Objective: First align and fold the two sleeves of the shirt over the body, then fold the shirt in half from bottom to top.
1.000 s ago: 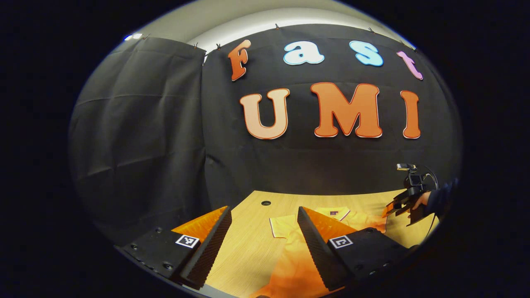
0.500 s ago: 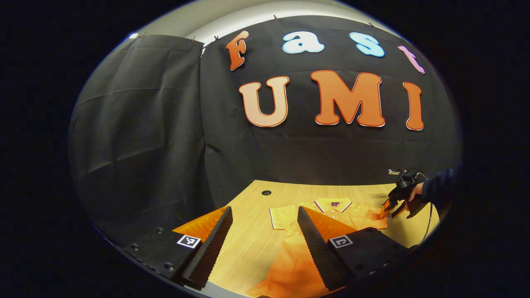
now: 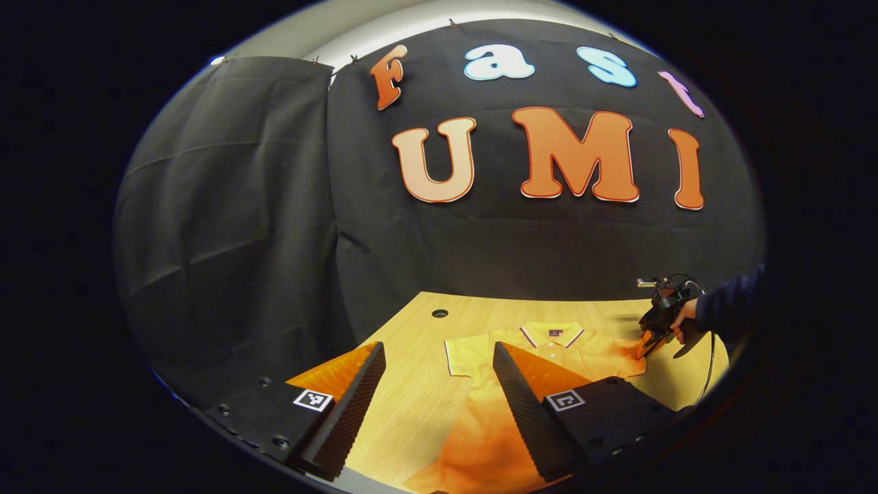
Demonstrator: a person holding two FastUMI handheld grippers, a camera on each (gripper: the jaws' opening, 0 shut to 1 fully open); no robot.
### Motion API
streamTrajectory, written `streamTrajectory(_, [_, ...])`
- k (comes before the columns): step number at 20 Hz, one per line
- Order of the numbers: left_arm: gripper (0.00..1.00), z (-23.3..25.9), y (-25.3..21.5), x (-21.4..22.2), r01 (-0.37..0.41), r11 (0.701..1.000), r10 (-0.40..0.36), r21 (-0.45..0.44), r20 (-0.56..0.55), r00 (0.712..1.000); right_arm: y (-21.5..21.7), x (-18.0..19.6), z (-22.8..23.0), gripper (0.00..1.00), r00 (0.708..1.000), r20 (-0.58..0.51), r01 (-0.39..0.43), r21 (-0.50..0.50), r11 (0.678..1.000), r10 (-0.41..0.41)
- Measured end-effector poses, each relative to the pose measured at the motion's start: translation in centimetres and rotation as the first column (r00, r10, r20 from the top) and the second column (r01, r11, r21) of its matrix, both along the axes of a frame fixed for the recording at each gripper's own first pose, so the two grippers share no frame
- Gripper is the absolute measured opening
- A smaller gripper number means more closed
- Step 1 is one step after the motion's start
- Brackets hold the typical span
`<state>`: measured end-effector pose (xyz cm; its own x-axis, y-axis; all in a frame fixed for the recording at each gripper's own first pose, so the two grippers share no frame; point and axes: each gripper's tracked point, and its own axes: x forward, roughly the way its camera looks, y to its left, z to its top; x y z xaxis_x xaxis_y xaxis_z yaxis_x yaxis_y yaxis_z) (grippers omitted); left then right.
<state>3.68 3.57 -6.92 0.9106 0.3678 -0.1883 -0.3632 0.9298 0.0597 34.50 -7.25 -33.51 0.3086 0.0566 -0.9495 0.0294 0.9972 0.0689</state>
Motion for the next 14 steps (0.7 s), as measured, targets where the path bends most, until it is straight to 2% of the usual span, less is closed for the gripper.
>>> streamTrajectory(2, [0.97, 0.0, 0.0, 0.1, 0.006, 1.0, -0.006, 0.002, -0.002, 1.0, 0.6, 0.6, 1.0, 0.06, 1.0, 0.028, 0.006, 0.052, 0.999, -0.008])
streamTrajectory(3, [0.97, 0.2, 0.0, 0.1, 0.006, 1.0, -0.006, 0.002, -0.001, 1.0, 0.9, 1.3, 1.8, 0.01, 0.998, 0.055, 0.011, 0.07, 0.997, -0.015])
streamTrajectory(4, [0.97, 0.0, 0.1, 0.0, 0.004, 1.0, -0.004, 0.0, -0.001, 1.0, 1.5, 1.5, 2.5, 0.06, 0.998, 0.067, 0.012, 0.096, 0.995, -0.019])
streamTrajectory(5, [0.97, 0.0, 0.2, 0.0, 0.0, 1.0, 0.0, -0.004, -0.001, 1.0, 2.1, 1.5, 3.1, 0.06, 0.998, 0.064, 0.012, 0.118, 0.993, -0.02])
streamTrajectory(8, [0.98, -0.4, 0.8, -0.5, -0.017, 1.0, 0.017, -0.018, -0.003, 1.0, 3.4, 1.9, 4.4, 0.06, 0.995, 0.099, -0.041, 0.107, 0.993, 0.031])
streamTrajectory(14, [0.97, -0.7, 1.5, -1.3, -0.05, 0.998, 0.05, -0.022, -0.005, 0.999, 8.8, 2.3, 6.8, 0.06, 0.984, 0.124, -0.141, 0.129, 0.982, 0.125])
